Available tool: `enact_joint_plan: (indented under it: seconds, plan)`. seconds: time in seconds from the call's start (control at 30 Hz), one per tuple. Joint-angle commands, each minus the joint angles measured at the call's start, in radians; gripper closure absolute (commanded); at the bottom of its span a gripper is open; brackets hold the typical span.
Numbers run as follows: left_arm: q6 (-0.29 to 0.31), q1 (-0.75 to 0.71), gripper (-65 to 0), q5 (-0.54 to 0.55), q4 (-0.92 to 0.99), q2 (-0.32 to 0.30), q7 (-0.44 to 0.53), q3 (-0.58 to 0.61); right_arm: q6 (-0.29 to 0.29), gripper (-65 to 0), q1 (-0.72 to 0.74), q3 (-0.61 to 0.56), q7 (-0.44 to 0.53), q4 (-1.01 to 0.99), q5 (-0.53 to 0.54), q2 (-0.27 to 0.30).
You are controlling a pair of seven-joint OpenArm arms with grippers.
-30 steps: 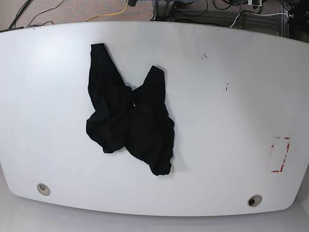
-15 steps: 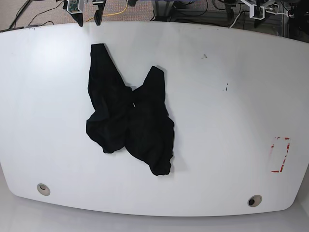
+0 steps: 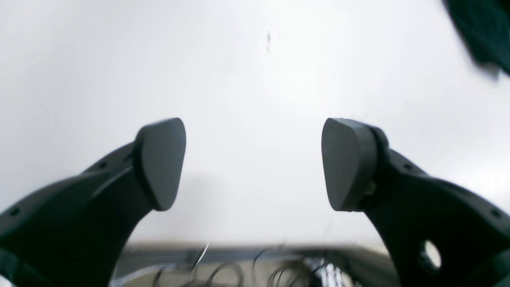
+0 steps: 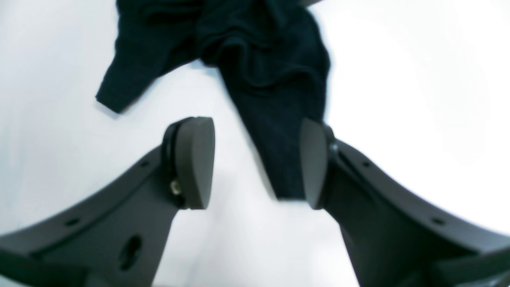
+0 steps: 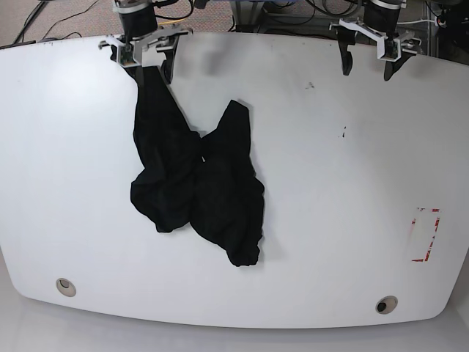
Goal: Layout the t-shirt on the table in an organized manner, then fold the t-shirt properly
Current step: 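Lower the right gripper onto the black t-shirt's shoulder and grasp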
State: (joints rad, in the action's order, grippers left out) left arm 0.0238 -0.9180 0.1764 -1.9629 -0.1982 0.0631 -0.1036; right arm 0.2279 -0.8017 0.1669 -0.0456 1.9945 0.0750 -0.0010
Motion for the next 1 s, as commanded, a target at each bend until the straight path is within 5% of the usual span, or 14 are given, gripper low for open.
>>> enact_joint_plan:
  seconds: [0.0, 0.4, 0.63, 0.97]
  plan:
    - [0.006, 0.012, -50.4, -0.002, -0.022, -0.022, 0.027, 0.008, -0.003, -33.3, 0.051, -0.007, -0.03, 0.022, 0.003, 0.003]
    - [0.006, 0.113, -50.4, -0.002, -0.02, -0.099, 0.027, 0.103, -0.003, -33.3, 0.262, -0.05, -0.218, 0.018, -0.001, 0.008]
    - [0.006, 0.158, -50.4, -0.002, -0.022, -0.143, 0.027, 0.137, -0.002, -33.3, 0.357, -0.096, -0.385, 0.005, 0.001, 0.074]
    - [0.006, 0.182, -50.4, -0.002, -0.022, -0.152, 0.027, 0.133, -0.002, -33.3, 0.402, -0.12, -0.396, -0.073, 0.003, 0.141]
